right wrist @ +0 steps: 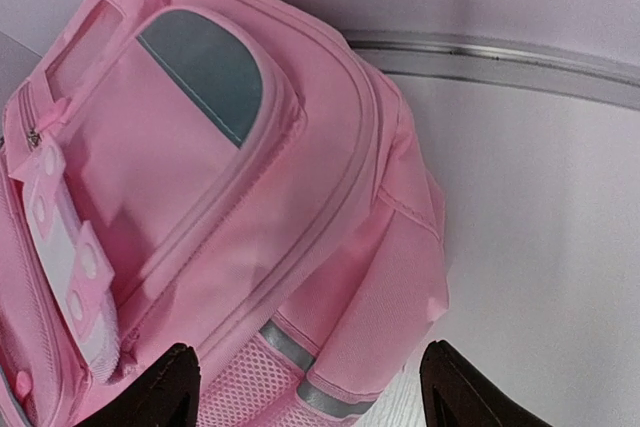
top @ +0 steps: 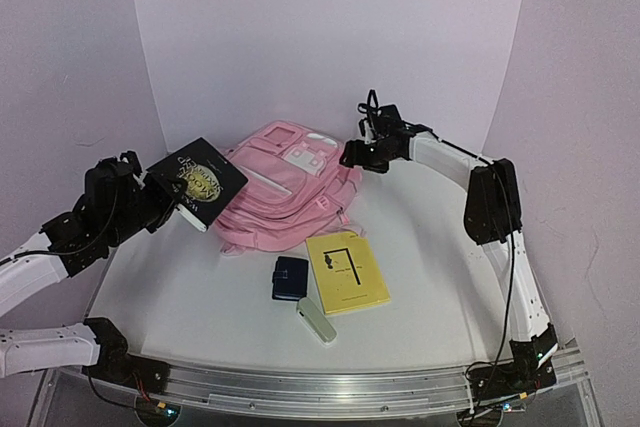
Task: Pack the student bag
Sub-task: Move the student bag to the center of the board.
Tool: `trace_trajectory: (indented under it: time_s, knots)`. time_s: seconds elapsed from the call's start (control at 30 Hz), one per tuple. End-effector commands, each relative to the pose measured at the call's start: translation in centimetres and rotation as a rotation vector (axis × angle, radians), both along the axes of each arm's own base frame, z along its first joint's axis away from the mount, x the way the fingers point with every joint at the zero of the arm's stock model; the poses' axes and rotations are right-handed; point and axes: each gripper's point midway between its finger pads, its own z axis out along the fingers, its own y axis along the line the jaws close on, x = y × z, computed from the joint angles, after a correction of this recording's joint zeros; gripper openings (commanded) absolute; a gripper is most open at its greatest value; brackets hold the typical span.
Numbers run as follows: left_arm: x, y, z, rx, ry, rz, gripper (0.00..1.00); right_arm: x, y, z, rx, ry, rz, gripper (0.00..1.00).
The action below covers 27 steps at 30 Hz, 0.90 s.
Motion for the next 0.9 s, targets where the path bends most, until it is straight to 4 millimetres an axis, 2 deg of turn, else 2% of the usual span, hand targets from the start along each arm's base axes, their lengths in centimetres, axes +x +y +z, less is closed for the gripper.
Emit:
trace_trajectory:
  time_s: [0.0,0.13,0.23,0.33,0.43,0.6,0.67,0.83,0.87]
  knots:
    - [0.5,0.0,5.0,-0.100,-0.153,0.023,0.00,-0.2,0.5,-3.6,0.027,0.065,-0.059,0.76]
    - [0.4,0.2,4.9,-0.108,-0.146,0.026,0.00,-0.8,0.2,-6.2,0.015,0.118,-0.070,0.73]
    - [0.3,0.3,4.8,-0.110,-0.143,0.029,0.00,-1.3,-0.2,-7.1,0.015,0.150,-0.083,0.61]
    - [0.3,0.2,4.8,-0.109,-0.140,0.024,0.00,-1.6,-1.6,-7.2,0.029,0.183,-0.110,0.34]
    - [0.5,-0.2,4.4,-0.105,-0.131,0.011,0.00,-1.1,-4.7,-6.0,0.025,0.180,-0.153,0.01]
    - [1.1,-1.3,3.9,-0.106,-0.122,-0.018,0.00,-1.2,-11.3,-4.2,0.030,0.193,-0.228,0.00]
    - [1.4,-1.7,3.6,-0.105,-0.119,-0.031,0.00,-1.9,-13.6,-4.1,0.025,0.210,-0.245,0.00]
    - [2.0,-2.8,3.2,-0.103,-0.116,-0.063,0.00,-4.3,-16.6,-3.5,-0.034,0.218,-0.197,0.00]
    - [2.1,-3.0,3.1,-0.102,-0.115,-0.068,0.00,-4.6,-17.0,-3.2,-0.061,0.212,-0.180,0.03]
